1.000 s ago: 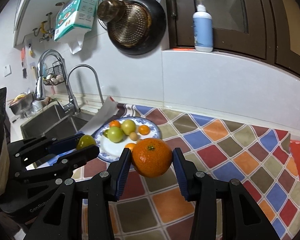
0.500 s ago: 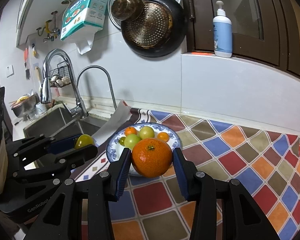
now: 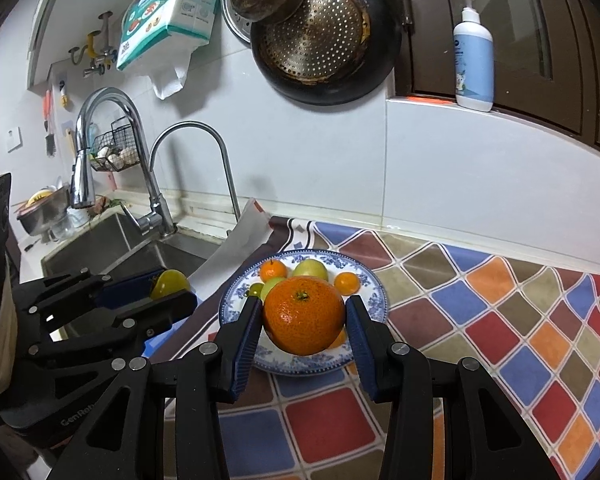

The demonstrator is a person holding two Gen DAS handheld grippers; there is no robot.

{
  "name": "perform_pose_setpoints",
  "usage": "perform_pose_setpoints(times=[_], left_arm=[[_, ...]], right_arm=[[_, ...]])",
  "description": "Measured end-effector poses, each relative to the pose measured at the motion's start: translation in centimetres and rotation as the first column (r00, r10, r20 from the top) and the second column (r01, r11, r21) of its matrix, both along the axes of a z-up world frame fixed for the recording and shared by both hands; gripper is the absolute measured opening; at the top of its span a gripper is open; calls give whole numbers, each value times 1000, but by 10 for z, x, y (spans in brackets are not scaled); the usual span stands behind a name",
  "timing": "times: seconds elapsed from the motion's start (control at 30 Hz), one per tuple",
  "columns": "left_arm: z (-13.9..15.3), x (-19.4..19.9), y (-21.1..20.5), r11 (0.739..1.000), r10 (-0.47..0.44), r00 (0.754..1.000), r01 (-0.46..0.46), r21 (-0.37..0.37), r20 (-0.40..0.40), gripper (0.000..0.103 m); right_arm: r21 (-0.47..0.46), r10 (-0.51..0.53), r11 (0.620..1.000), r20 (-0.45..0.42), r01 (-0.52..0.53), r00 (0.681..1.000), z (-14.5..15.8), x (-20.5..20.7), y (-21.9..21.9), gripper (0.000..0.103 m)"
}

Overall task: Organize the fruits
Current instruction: 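Carry the green fruit and the orange over the plate and lower them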

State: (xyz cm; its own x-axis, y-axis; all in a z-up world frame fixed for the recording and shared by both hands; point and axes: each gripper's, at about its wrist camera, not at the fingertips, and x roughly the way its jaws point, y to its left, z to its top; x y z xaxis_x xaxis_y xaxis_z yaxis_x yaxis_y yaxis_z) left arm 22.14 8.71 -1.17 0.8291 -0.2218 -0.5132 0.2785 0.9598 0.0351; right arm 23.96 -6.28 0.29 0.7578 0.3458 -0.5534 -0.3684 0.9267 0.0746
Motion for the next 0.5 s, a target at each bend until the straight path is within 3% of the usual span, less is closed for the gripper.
perform_pose_setpoints(times=[0.5], left_arm=[[-32, 54, 6, 1000, 2, 996, -1, 7, -84, 28]], right_arm=[[-20, 9, 1000, -79, -10, 997, -32, 55, 12, 44]])
